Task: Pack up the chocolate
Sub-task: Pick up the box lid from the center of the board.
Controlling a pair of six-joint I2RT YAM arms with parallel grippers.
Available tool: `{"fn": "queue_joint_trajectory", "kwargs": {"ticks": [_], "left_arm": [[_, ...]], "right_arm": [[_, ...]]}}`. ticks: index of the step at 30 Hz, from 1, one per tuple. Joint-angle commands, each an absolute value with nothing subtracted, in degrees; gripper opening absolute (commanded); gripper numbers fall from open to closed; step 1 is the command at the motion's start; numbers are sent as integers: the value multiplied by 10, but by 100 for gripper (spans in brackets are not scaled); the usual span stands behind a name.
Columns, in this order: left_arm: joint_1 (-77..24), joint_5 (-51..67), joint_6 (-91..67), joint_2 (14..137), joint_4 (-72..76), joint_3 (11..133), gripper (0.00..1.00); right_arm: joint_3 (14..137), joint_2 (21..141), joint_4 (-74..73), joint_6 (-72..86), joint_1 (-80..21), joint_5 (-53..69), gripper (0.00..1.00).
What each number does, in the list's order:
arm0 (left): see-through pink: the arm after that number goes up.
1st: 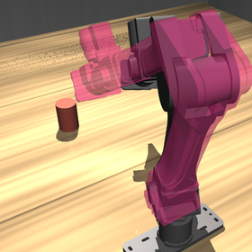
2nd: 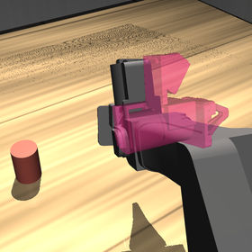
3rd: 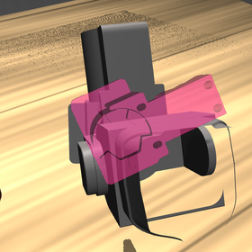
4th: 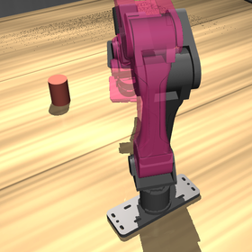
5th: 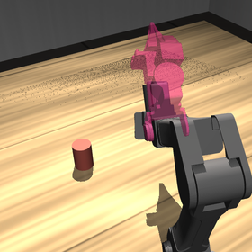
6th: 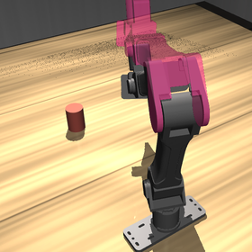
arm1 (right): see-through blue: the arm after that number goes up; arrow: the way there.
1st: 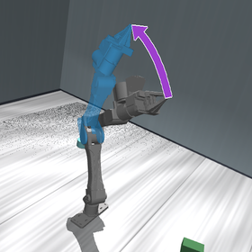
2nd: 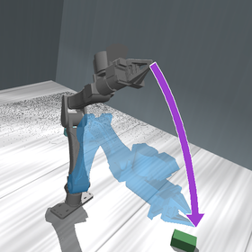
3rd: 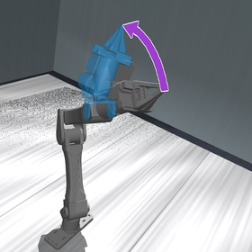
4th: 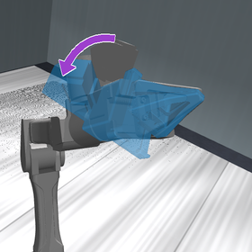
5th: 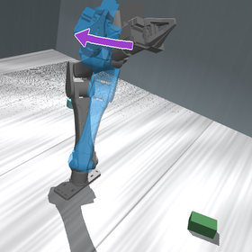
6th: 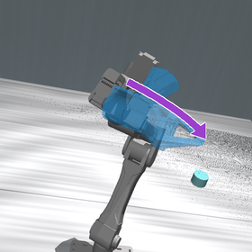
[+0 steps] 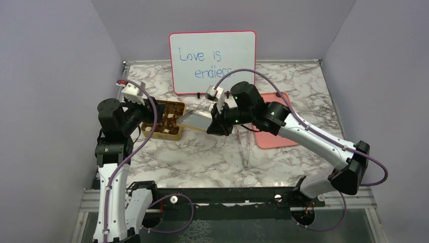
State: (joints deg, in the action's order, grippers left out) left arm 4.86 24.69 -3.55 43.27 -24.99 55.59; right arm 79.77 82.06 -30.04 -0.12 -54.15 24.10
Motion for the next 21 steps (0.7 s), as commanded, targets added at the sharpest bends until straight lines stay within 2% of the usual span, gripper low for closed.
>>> {"fn": "queue_joint_trajectory", "kwargs": {"ticks": [1,5,10,21], "left_arm": [[6,411,108,422,-257,554,62],[-46,448,240,422,-296,560,58],[-67,456,323,430,-313,564,57],[-126,406,469,478,-347,560,56]], "right_arm": [[849,851,-318,99,-481,311,1],[891,876,-340,116,-442,343,1],[924,909,-362,111,-435,380,1],[976,945,-384,82,-436,436,1]]}}
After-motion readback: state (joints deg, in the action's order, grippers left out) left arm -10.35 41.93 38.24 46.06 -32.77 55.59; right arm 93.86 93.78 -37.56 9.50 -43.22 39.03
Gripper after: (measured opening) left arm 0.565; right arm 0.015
